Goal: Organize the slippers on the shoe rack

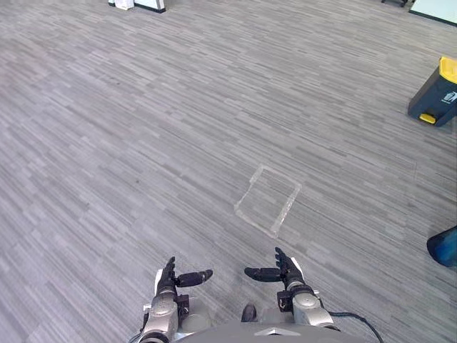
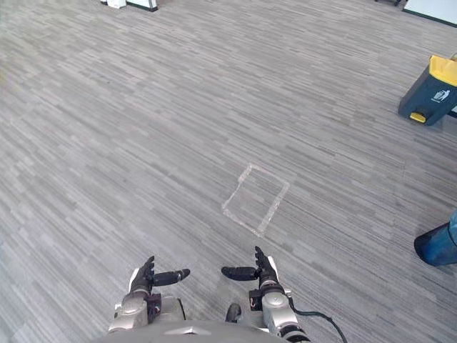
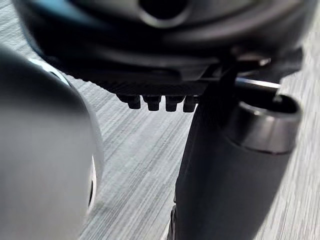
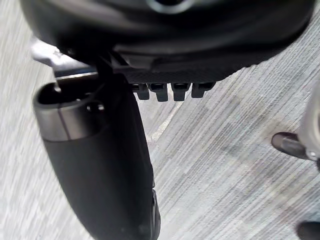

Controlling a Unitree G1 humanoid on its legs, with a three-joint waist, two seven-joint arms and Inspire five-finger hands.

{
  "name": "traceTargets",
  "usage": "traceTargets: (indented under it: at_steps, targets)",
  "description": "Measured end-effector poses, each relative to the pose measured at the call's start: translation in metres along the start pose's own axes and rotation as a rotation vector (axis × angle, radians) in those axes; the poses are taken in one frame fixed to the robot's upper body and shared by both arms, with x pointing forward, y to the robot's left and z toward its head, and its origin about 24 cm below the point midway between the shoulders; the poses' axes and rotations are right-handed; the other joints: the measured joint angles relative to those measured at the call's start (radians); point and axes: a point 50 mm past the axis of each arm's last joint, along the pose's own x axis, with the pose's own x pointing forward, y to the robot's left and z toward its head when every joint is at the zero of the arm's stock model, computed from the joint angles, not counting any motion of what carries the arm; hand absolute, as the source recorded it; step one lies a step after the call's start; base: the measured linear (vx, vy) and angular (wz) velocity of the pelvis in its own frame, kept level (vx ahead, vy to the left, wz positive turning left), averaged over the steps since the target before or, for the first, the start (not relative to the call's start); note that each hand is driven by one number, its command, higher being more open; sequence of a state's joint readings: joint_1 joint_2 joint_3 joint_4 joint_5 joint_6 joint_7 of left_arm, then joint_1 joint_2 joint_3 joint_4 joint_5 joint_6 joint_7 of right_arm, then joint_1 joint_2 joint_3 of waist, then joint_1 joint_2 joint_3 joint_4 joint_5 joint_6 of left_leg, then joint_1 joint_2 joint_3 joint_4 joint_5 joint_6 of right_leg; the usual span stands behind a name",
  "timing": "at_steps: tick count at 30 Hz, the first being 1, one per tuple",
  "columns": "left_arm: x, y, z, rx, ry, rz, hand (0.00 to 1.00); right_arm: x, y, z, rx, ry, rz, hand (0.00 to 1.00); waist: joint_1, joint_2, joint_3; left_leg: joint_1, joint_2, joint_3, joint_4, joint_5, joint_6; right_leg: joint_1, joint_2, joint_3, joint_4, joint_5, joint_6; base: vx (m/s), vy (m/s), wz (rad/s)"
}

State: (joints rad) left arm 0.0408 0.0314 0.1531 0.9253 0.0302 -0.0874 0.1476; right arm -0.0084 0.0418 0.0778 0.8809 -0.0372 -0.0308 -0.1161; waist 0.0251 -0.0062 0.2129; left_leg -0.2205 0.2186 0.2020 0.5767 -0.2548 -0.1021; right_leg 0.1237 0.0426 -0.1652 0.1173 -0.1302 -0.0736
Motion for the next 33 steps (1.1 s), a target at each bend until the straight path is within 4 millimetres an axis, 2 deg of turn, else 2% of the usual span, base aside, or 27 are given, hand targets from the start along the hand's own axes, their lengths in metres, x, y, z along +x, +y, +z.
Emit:
traceTargets:
  at_steps: [1, 2, 3, 4, 5, 6, 7, 8, 9, 10, 12, 14, 16, 17, 18, 19, 20, 21, 23, 24, 26, 27, 29, 32, 33]
  targets:
    - [0.000, 0.002, 0.000, -0.001, -0.001, 0.006, 1.00, 0.001, -0.001, 0.001, 0.004, 0.002, -0.006, 1.00, 0.007, -0.006, 0.006, -0.010, -0.044, -0.053, -0.142, 0.030, -0.004, 0.024, -0.018, 0.028, -0.010, -0.005, 0.011, 0.41, 0.187, -0.86]
    - [0.000, 0.002, -0.001, -0.003, 0.005, 0.010, 1.00, 0.001, -0.004, -0.002, 0.004, 0.015, -0.015, 1.00, 0.009, -0.002, 0.004, -0.004, -0.066, -0.084, -0.238, 0.098, -0.003, 0.039, -0.019, 0.046, -0.019, -0.014, 0.033, 0.51, 0.271, -0.86]
    - [-0.001, 0.001, -0.006, -0.020, 0.022, 0.014, 1.00, 0.001, -0.006, -0.006, -0.001, 0.031, -0.020, 1.00, 0.012, 0.012, -0.005, 0.011, -0.072, -0.111, -0.276, 0.247, 0.003, 0.064, -0.019, 0.077, -0.032, -0.027, 0.057, 0.44, 0.232, -0.66]
    - [0.001, 0.006, -0.005, -0.003, 0.028, 0.026, 1.00, -0.001, -0.004, -0.015, 0.001, 0.066, -0.016, 1.00, 0.008, -0.025, -0.018, 0.031, -0.103, -0.088, -0.267, 0.203, 0.046, 0.076, -0.063, 0.102, -0.031, -0.040, 0.080, 0.44, 0.239, -0.49]
    - [0.001, 0.006, -0.005, 0.000, 0.027, 0.026, 1.00, -0.001, -0.004, -0.016, 0.002, 0.071, -0.016, 1.00, 0.004, -0.031, -0.021, 0.031, -0.108, -0.081, -0.265, 0.190, 0.052, 0.069, -0.072, 0.106, -0.018, -0.044, 0.088, 0.40, 0.219, -0.38]
    - [0.002, 0.006, -0.004, 0.009, 0.029, 0.019, 1.00, -0.002, -0.004, -0.020, 0.001, 0.087, -0.016, 1.00, 0.003, -0.036, -0.024, 0.041, -0.114, -0.054, -0.255, 0.149, 0.058, 0.041, -0.090, 0.121, 0.050, -0.057, 0.108, 0.46, 0.266, -0.56]
    - [0.001, 0.007, -0.009, 0.015, 0.050, 0.018, 1.00, -0.003, -0.004, -0.025, -0.004, 0.110, -0.014, 1.00, 0.003, -0.031, -0.021, 0.082, -0.112, -0.017, -0.262, 0.124, 0.076, -0.016, -0.105, 0.126, 0.201, -0.067, 0.125, 0.38, 0.217, -0.70]
    - [0.001, 0.008, -0.011, 0.015, 0.062, 0.019, 1.00, -0.003, -0.004, -0.025, -0.002, 0.117, -0.013, 1.00, 0.005, -0.029, -0.020, 0.109, -0.112, 0.003, -0.273, 0.115, 0.081, -0.051, -0.114, 0.124, 0.291, -0.067, 0.129, 0.36, 0.236, -0.79]
    - [0.001, 0.009, -0.013, 0.022, 0.075, 0.021, 1.00, -0.002, -0.004, -0.024, -0.009, 0.115, -0.012, 1.00, 0.003, -0.028, -0.018, 0.163, -0.115, 0.037, -0.296, 0.101, 0.092, -0.112, -0.136, 0.111, 0.452, -0.055, 0.152, 0.28, 0.190, -0.69]
    - [0.000, 0.011, -0.017, 0.046, 0.086, 0.017, 1.00, -0.001, -0.003, -0.022, -0.014, 0.111, -0.005, 1.00, -0.006, -0.020, -0.013, 0.232, -0.123, 0.064, -0.318, 0.083, 0.105, -0.159, -0.178, 0.058, 0.601, -0.068, 0.156, 0.43, 0.258, -0.57]
    - [-0.001, 0.010, -0.022, 0.081, 0.101, 0.002, 1.00, 0.000, 0.000, -0.020, -0.029, 0.100, 0.010, 1.00, -0.020, -0.009, -0.015, 0.321, -0.115, 0.078, -0.374, 0.076, 0.112, -0.189, -0.203, -0.067, 0.645, -0.109, 0.099, 0.36, 0.148, -0.23]
    - [-0.002, 0.011, -0.024, 0.081, 0.107, 0.005, 1.00, 0.002, 0.003, -0.013, -0.060, 0.077, 0.030, 1.00, -0.022, -0.002, -0.015, 0.371, -0.095, 0.111, -0.420, 0.076, 0.111, -0.245, -0.201, -0.164, 0.587, -0.126, 0.073, 0.34, 0.077, -0.31]
    - [-0.002, 0.011, -0.025, 0.081, 0.114, 0.001, 1.00, 0.004, 0.005, -0.007, -0.083, 0.060, 0.043, 1.00, -0.025, 0.008, -0.010, 0.400, -0.077, 0.145, -0.449, 0.075, 0.109, -0.308, -0.194, -0.259, 0.463, -0.118, 0.073, 0.37, 0.005, -0.45]
    - [-0.002, 0.011, -0.026, 0.083, 0.117, 0.001, 1.00, 0.005, 0.005, -0.004, -0.089, 0.041, 0.045, 1.00, -0.027, 0.003, -0.010, 0.422, -0.078, 0.171, -0.458, 0.071, 0.101, -0.334, -0.167, -0.308, 0.290, -0.048, 0.067, 0.35, -0.049, -0.42]
    - [-0.002, 0.013, -0.026, 0.086, 0.117, 0.000, 1.00, 0.005, 0.005, -0.005, -0.089, 0.045, 0.045, 1.00, -0.027, -0.008, -0.011, 0.439, -0.093, 0.175, -0.457, 0.062, 0.084, -0.332, -0.150, -0.304, 0.179, 0.048, 0.049, 0.43, -0.098, -0.42]
    - [-0.001, 0.017, -0.026, 0.092, 0.120, 0.005, 1.00, 0.003, 0.003, -0.011, -0.092, 0.058, 0.043, 1.00, -0.031, -0.039, -0.019, 0.471, -0.119, 0.165, -0.454, 0.036, 0.043, -0.323, -0.139, -0.273, 0.117, 0.178, -0.022, 0.34, -0.080, -0.49]
    - [-0.002, 0.008, -0.026, 0.075, 0.125, -0.009, 1.00, 0.005, -0.005, -0.005, -0.121, 0.040, 0.030, 1.00, -0.024, 0.010, -0.009, 0.490, -0.082, 0.165, -0.447, 0.017, 0.027, -0.326, -0.111, -0.261, 0.147, 0.181, -0.025, 0.39, -0.123, -0.44]
    - [-0.002, 0.005, -0.027, 0.077, 0.125, -0.021, 1.00, 0.006, -0.010, -0.004, -0.122, 0.037, 0.016, 1.00, -0.034, 0.021, -0.015, 0.477, -0.077, 0.147, -0.418, 0.019, 0.026, -0.326, -0.102, -0.253, 0.146, 0.135, -0.017, 0.32, -0.097, -0.42]
    - [-0.003, -0.001, -0.026, 0.086, 0.120, -0.037, 1.00, 0.005, -0.016, -0.007, -0.126, 0.050, 0.001, 1.00, -0.038, 0.033, -0.013, 0.460, -0.055, 0.127, -0.353, 0.019, 0.025, -0.320, -0.087, -0.249, 0.152, 0.103, -0.015, 0.29, -0.131, -0.18]
    - [-0.004, -0.003, -0.027, 0.090, 0.122, -0.046, 1.00, 0.005, -0.018, -0.009, -0.109, 0.060, -0.011, 1.00, -0.039, 0.032, -0.014, 0.424, -0.031, 0.103, -0.250, 0.019, 0.025, -0.301, -0.075, -0.249, 0.141, 0.083, -0.009, 0.34, -0.169, -0.05]
    - [-0.002, -0.002, -0.023, 0.082, 0.111, -0.046, 1.00, 0.003, -0.019, -0.016, -0.089, 0.085, -0.022, 1.00, -0.036, 0.034, -0.010, 0.292, 0.065, 0.035, 0.136, 0.058, -0.034, -0.185, -0.023, -0.247, 0.069, 0.065, -0.018, 0.42, -0.158, -0.04]
    - [-0.002, -0.001, -0.021, 0.065, 0.099, -0.037, 1.00, 0.001, -0.020, -0.019, -0.084, 0.095, -0.028, 1.00, -0.032, 0.028, -0.011, 0.237, 0.089, 0.037, 0.261, 0.023, -0.042, -0.135, -0.011, -0.233, 0.046, 0.053, -0.018, 0.35, -0.085, -0.22]
    - [-0.001, 0.001, -0.019, 0.056, 0.089, -0.028, 1.00, 0.000, -0.021, -0.022, -0.072, 0.105, -0.035, 1.00, -0.026, 0.021, -0.012, 0.194, 0.086, 0.046, 0.280, -0.010, -0.034, -0.096, -0.008, -0.210, 0.020, 0.052, -0.018, 0.25, -0.004, -0.40]
    - [-0.001, 0.002, -0.014, 0.046, 0.064, -0.023, 1.00, 0.000, -0.024, -0.022, -0.050, 0.109, -0.054, 1.00, -0.012, 0.014, -0.008, 0.113, 0.036, 0.043, 0.139, -0.049, -0.010, -0.066, -0.017, -0.130, -0.010, 0.053, -0.011, 0.25, 0.097, -0.81]
    - [0.001, 0.002, -0.010, 0.039, 0.051, -0.023, 1.00, 0.000, -0.025, -0.024, -0.033, 0.120, -0.064, 1.00, 0.000, 0.007, -0.001, 0.080, -0.025, -0.037, -0.006, -0.049, -0.006, -0.048, -0.036, -0.073, -0.017, 0.053, 0.006, 0.30, 0.206, -1.14]
